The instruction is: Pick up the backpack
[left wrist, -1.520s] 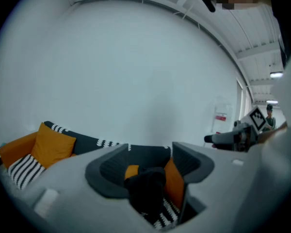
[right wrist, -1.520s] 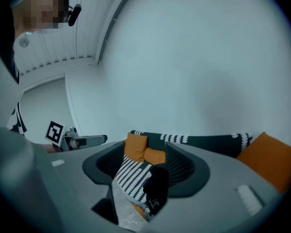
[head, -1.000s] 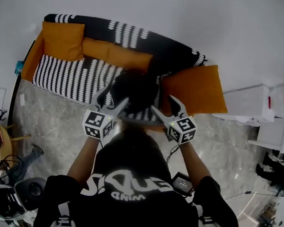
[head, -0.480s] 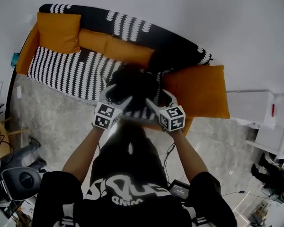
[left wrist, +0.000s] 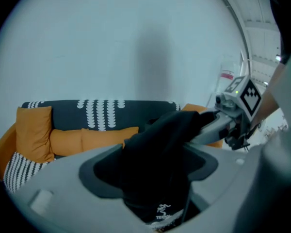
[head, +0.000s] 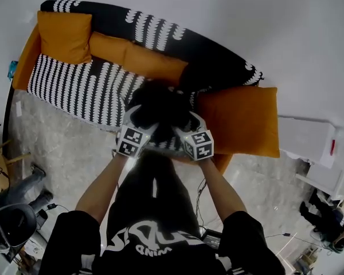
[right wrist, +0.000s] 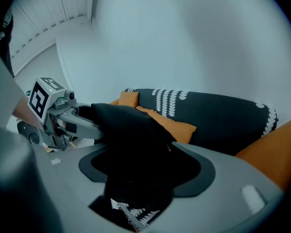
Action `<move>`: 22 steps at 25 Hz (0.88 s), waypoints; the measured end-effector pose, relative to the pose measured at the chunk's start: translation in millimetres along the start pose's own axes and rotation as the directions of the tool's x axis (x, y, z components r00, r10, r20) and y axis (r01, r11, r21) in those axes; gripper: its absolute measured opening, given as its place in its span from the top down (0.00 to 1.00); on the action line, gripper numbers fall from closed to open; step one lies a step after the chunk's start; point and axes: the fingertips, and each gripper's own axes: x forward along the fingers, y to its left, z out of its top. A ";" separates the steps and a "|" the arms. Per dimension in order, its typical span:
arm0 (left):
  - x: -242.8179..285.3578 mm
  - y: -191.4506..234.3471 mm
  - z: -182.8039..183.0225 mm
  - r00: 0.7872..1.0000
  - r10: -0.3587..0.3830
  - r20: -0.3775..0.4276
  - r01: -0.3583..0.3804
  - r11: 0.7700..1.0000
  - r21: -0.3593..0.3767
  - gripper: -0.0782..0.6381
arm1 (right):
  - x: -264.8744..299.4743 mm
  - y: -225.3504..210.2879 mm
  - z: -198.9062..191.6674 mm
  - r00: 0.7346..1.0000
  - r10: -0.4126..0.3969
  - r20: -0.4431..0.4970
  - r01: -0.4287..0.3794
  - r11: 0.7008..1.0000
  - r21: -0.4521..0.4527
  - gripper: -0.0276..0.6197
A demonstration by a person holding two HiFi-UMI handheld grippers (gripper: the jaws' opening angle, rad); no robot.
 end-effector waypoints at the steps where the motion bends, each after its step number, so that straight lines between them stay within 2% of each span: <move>1: 4.7 0.5 1.1 1.000 -0.011 0.001 0.011 1.000 0.004 0.40 | 4.3 -2.9 -1.0 1.000 0.003 -0.003 -0.003 1.000 0.008 0.46; 4: 18.7 2.9 4.3 0.999 -0.034 -0.002 0.034 0.999 0.012 0.40 | 14.4 -8.6 -1.6 1.000 0.012 -0.012 -0.012 1.000 0.029 0.48; 6: 27.1 6.1 3.1 0.999 -0.039 -0.003 0.039 0.999 -0.007 0.41 | 19.0 -10.8 -1.0 1.000 0.013 -0.009 -0.013 0.999 0.042 0.52; 8: 32.7 12.0 -0.1 0.999 -0.040 -0.010 0.040 0.998 -0.044 0.47 | 22.0 -13.3 -1.5 1.000 0.007 -0.009 -0.007 0.998 0.058 0.56; 10: 34.4 14.9 -2.1 0.997 -0.068 -0.023 0.066 0.993 -0.095 0.54 | 23.1 -15.8 -3.0 1.000 0.002 -0.017 -0.001 0.997 0.082 0.65; 13: 30.7 9.4 -5.8 0.986 -0.166 -0.031 0.155 0.962 -0.225 0.64 | 21.5 -15.7 -6.1 1.000 0.008 -0.027 -0.005 0.994 0.112 0.77; 15: 26.6 7.7 -8.2 0.980 -0.200 -0.019 0.187 0.941 -0.283 0.69 | 21.1 -11.2 -6.2 0.999 0.027 -0.023 -0.024 0.993 0.115 0.81; 18: 22.4 6.8 -8.7 0.978 -0.207 0.003 0.198 0.931 -0.307 0.76 | 21.9 -4.0 -4.4 0.999 0.048 -0.010 -0.047 0.993 0.110 0.86; 22: 17.3 8.5 -6.2 0.979 -0.198 0.041 0.200 0.921 -0.334 0.79 | 22.1 3.2 -0.8 0.999 0.051 0.012 -0.052 0.993 0.110 0.88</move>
